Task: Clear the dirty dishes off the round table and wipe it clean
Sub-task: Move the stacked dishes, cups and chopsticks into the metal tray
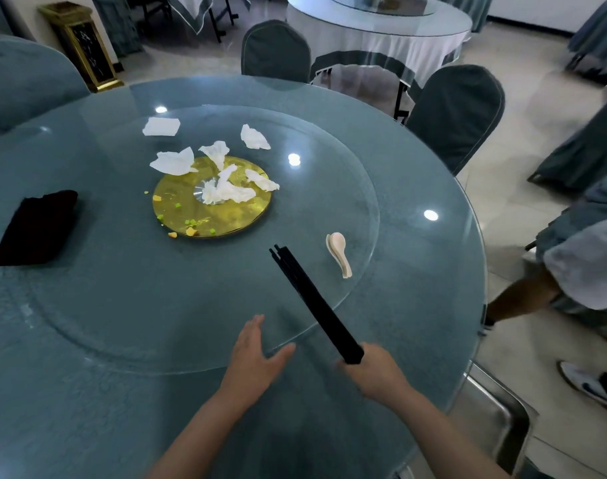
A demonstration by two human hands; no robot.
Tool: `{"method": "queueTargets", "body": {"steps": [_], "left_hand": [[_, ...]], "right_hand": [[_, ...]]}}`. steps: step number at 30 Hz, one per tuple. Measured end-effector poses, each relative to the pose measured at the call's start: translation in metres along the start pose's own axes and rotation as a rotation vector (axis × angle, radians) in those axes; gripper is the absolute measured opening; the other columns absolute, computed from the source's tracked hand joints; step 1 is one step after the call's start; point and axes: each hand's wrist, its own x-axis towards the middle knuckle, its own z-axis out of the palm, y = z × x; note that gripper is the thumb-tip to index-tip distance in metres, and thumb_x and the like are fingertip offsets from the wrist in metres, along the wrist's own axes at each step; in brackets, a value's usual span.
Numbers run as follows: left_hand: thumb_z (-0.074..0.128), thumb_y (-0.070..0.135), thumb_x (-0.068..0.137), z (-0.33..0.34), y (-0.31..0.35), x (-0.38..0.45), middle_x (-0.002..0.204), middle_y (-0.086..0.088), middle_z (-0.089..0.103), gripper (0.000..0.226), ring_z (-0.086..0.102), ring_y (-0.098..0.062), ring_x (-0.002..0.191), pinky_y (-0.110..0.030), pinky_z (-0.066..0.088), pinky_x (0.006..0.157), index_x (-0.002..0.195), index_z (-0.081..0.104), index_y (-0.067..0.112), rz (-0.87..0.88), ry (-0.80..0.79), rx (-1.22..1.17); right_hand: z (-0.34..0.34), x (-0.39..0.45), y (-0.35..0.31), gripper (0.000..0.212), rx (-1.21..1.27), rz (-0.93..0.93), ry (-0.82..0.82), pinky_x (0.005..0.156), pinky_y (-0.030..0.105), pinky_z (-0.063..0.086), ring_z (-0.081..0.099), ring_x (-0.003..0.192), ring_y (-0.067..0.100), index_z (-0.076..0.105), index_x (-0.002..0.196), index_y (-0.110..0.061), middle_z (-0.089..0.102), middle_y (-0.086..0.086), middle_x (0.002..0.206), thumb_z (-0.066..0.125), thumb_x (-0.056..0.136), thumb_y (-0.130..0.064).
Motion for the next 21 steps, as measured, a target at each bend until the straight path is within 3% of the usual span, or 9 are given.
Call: {"method": "queueTargets", "body": {"steps": [3,6,8,10,12,14,17,21], "left_hand": [[0.068,0.036,0.087,0.017,0.042,0.001,0.15,0.005,0.037,0.073,0.039,-0.01,0.137,-0.026,0.032,0.111,0.147,0.033,0.015,-0.113,-0.098,-0.537],[0.062,0.021,0.09,0.034,0.081,-0.005,0.121,-0.004,0.064,0.033,0.065,-0.007,0.102,-0.019,0.05,0.086,0.12,0.056,0.009,-0.179,-0.186,-0.991],[0.064,0.022,0.085,0.046,0.099,-0.008,0.111,-0.009,0.067,0.025,0.065,-0.014,0.1,-0.027,0.05,0.094,0.106,0.058,0.009,-0.239,-0.198,-1.174],[0.06,0.019,0.091,0.059,0.111,-0.012,0.112,-0.013,0.067,0.012,0.063,-0.022,0.109,-0.034,0.043,0.105,0.098,0.06,0.009,-0.282,-0.211,-1.31],[0.055,0.019,0.095,0.072,0.118,-0.019,0.103,-0.01,0.069,0.014,0.064,-0.021,0.101,-0.034,0.043,0.104,0.091,0.063,0.009,-0.312,-0.246,-1.409],[0.056,0.021,0.095,0.083,0.125,-0.029,0.087,-0.005,0.067,0.015,0.064,-0.015,0.081,-0.031,0.048,0.094,0.087,0.062,0.01,-0.341,-0.229,-1.454],[0.057,0.028,0.095,0.104,0.135,-0.045,0.06,0.004,0.047,0.024,0.048,-0.009,0.052,-0.027,0.047,0.077,0.075,0.05,0.018,-0.386,-0.151,-1.506],[0.052,0.025,0.098,0.128,0.152,-0.064,0.053,0.008,0.036,0.029,0.038,-0.006,0.044,-0.024,0.04,0.064,0.071,0.041,0.021,-0.38,-0.116,-1.509]], "right_hand": [[-0.006,-0.018,0.008,0.026,-0.018,-0.028,-0.027,0.05,0.025,0.041,0.054,0.049,0.011,0.053,0.065,-0.021,0.057,-0.005,0.056,0.07,0.077,-0.037],[-0.016,-0.034,0.016,0.029,-0.064,-0.06,-0.046,0.049,0.025,0.037,0.05,0.052,0.009,0.048,0.063,-0.024,0.053,-0.007,0.059,0.07,0.081,-0.034],[-0.023,-0.044,0.019,0.033,-0.17,-0.092,-0.028,0.047,0.019,0.032,0.049,0.061,0.012,0.044,0.063,-0.026,0.05,-0.009,0.062,0.068,0.083,-0.037],[-0.031,-0.055,0.023,0.03,-0.221,-0.106,-0.011,0.049,0.019,0.033,0.054,0.071,0.015,0.045,0.066,-0.025,0.054,-0.007,0.068,0.065,0.084,-0.039],[-0.042,-0.066,0.028,0.02,-0.29,-0.093,0.012,0.059,0.029,0.04,0.064,0.086,0.022,0.052,0.077,-0.023,0.067,0.002,0.086,0.061,0.085,-0.039],[-0.051,-0.075,0.036,0.015,-0.363,-0.102,0.021,0.065,0.029,0.042,0.065,0.096,0.026,0.055,0.086,-0.025,0.069,0.006,0.1,0.06,0.085,-0.039],[-0.061,-0.089,0.057,0.014,-0.384,-0.108,-0.007,0.072,0.032,0.05,0.065,0.093,0.024,0.056,0.093,-0.026,0.068,0.004,0.099,0.06,0.086,-0.037],[-0.069,-0.106,0.089,0.024,-0.335,-0.13,0.0,0.071,0.033,0.049,0.064,0.086,0.022,0.056,0.091,-0.02,0.067,0.004,0.094,0.061,0.084,-0.043]]}}
